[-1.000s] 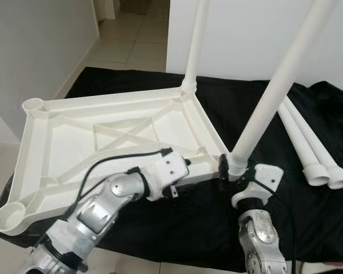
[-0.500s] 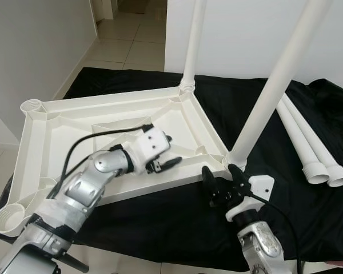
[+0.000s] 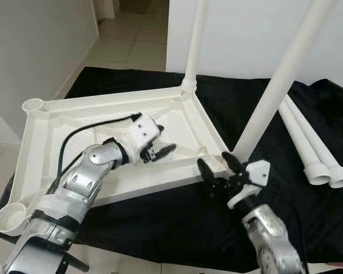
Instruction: Building children table
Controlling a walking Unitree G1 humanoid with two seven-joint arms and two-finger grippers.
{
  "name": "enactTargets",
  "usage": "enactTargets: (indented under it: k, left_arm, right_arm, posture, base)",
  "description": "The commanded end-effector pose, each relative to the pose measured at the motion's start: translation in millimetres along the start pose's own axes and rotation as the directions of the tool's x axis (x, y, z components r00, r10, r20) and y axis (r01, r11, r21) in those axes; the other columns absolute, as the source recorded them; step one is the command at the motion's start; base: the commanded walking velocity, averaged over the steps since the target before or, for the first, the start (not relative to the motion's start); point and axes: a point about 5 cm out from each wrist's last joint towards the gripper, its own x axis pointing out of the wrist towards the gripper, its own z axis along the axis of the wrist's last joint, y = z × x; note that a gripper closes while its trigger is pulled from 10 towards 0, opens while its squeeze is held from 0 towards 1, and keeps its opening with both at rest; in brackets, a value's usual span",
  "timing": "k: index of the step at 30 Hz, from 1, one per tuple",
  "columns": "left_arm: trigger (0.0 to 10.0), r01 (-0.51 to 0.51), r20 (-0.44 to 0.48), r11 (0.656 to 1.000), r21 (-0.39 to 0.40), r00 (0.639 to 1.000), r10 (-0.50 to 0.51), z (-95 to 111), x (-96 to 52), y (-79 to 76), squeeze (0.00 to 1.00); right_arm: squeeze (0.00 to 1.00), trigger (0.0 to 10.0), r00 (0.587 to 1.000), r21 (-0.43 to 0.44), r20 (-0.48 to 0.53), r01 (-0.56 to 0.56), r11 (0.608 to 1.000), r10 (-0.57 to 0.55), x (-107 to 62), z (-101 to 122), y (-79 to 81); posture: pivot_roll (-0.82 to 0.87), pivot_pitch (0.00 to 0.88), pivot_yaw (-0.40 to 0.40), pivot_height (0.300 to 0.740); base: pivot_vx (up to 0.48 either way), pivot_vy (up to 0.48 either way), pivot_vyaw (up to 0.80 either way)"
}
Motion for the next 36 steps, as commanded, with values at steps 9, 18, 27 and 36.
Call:
enactTargets:
  k: [9, 18, 27, 36]
  left_arm:
    - [10.0, -0.362, -0.021, 0.925, -0.117, 0.932, 0.363, -6.6, -16.2, 28.3, 0.00]
    - [10.0, -0.507, -0.044, 0.843, -0.178, 0.860, 0.508, -11.7, -30.4, 39.3, 0.00]
    - [10.0, -0.529, -0.052, 0.829, -0.179, 0.847, 0.529, -10.2, -36.7, 41.5, 0.00]
    - [10.0, -0.523, -0.057, 0.834, -0.177, 0.851, 0.522, -9.7, -37.7, 40.1, 0.00]
  right_arm:
    - [0.00, 10.0, 1.000, -0.031, -0.002, 0.017, 0.999, -0.017, 6.9, 3.1, -30.4]
    - [0.00, 10.0, 0.993, -0.066, 0.015, 0.121, 0.990, -0.120, 16.0, 6.3, -69.6]
    - [0.00, 10.0, 0.970, -0.115, 0.022, 0.244, 0.963, -0.244, 18.5, 6.4, -100.8]
    - [0.00, 10.0, 0.945, -0.118, 0.046, 0.327, 0.937, -0.324, 17.6, 7.6, -111.2]
  posture:
    - [-0.05, 0.000, -0.032, 0.740]
    - [-0.04, 0.014, -0.029, 0.740]
    - [-0.04, 0.056, -0.020, 0.740]
    - [-0.05, 0.062, -0.009, 0.740]
  base:
    - [0.000, 0.000, 0.00]
    - [0.000, 0.000, 0.00]
    - [0.000, 0.000, 0.00]
    - [0.000, 0.000, 0.00]
